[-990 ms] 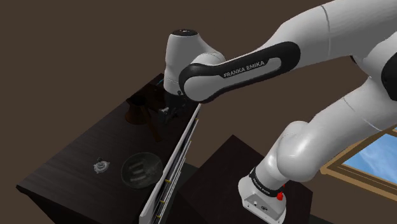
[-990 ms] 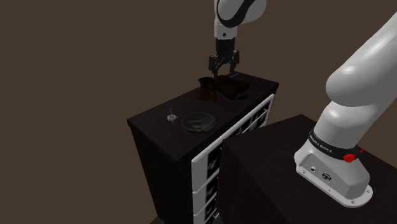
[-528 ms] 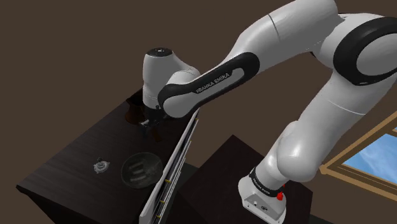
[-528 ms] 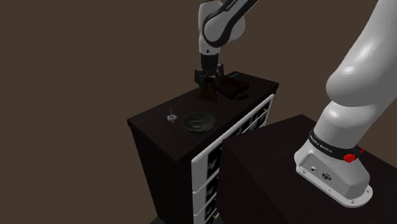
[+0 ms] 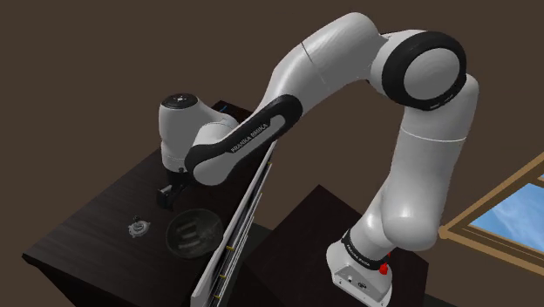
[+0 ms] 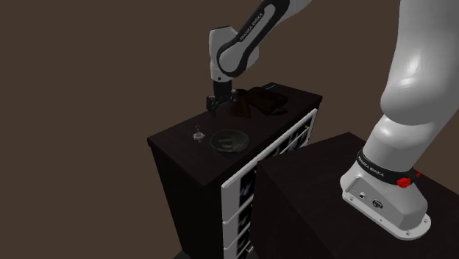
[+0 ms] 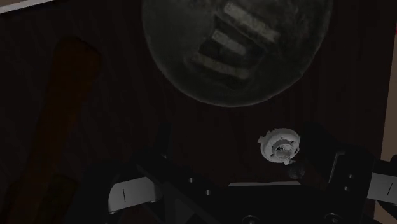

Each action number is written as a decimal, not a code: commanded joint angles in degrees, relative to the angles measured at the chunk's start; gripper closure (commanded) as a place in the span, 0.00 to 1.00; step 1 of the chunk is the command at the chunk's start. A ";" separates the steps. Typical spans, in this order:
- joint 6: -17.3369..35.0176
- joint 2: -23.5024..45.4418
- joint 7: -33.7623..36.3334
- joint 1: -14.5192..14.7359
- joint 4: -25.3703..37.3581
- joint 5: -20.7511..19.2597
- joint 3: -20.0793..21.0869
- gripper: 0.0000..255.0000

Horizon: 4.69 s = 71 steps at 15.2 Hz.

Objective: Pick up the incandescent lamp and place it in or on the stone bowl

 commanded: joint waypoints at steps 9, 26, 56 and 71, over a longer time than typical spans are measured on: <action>0.84 22.11 4.76 8.53 21.80 -5.96 -3.49 0.00; 3.17 30.16 5.48 10.79 27.78 -7.39 -5.26 0.00; -5.27 18.33 3.41 8.07 24.33 -3.92 -1.56 1.00; -0.84 2.74 2.02 3.15 4.84 -0.29 1.54 1.00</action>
